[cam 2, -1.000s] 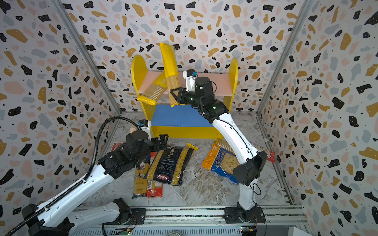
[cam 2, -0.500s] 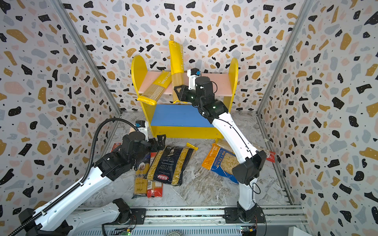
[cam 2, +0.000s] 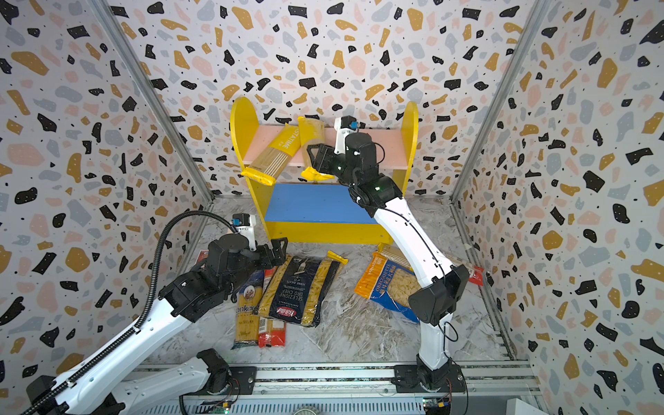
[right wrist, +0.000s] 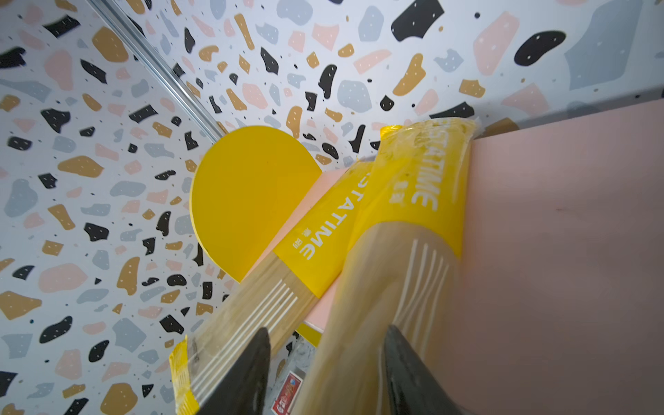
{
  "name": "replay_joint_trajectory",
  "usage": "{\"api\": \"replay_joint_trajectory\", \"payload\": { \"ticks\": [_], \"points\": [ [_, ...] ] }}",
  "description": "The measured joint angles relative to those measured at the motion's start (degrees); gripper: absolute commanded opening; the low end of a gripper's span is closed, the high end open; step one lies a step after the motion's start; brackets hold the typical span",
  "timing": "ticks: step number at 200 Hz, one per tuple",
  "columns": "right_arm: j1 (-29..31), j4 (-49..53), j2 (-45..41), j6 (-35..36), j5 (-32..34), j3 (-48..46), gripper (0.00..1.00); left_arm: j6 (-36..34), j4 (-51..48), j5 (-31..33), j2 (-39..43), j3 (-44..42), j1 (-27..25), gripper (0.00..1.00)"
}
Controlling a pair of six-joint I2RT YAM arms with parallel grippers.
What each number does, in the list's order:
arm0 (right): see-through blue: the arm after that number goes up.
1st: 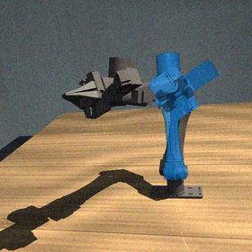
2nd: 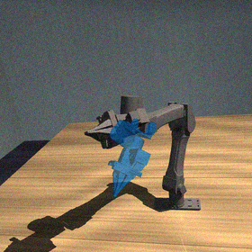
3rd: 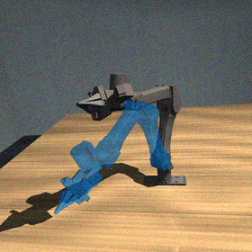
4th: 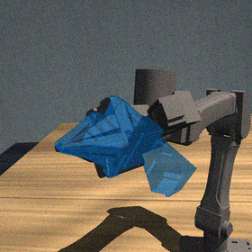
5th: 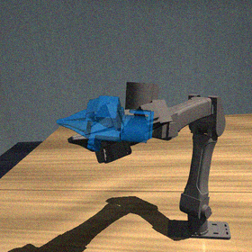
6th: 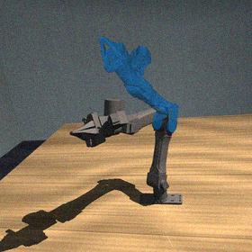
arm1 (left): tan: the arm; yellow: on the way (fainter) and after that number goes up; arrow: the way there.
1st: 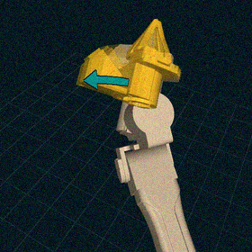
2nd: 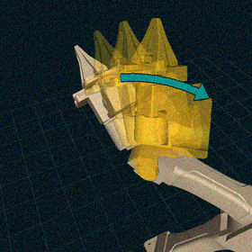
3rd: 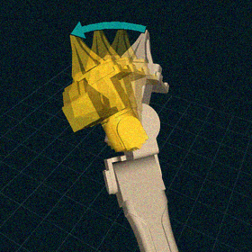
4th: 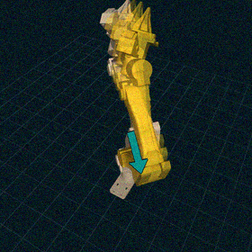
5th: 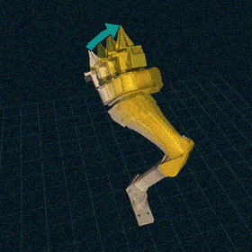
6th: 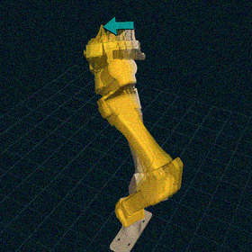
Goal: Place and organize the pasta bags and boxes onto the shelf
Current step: 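Lower the spaghetti pack onto the pink shelf beside the first pack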
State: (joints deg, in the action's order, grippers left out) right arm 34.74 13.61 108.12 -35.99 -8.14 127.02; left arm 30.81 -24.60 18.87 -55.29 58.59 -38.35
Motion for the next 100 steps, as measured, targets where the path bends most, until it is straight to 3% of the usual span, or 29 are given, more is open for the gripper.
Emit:
{"api": "replay_joint_trajectory", "payload": {
  "ticks": [100],
  "points": [
    [0.04, 0.31, -1.99, 0.2, 0.26, 1.22, 0.56, -0.2, -0.76, -0.57, 0.98, -0.87, 1.22, 1.0]
  ]
}}
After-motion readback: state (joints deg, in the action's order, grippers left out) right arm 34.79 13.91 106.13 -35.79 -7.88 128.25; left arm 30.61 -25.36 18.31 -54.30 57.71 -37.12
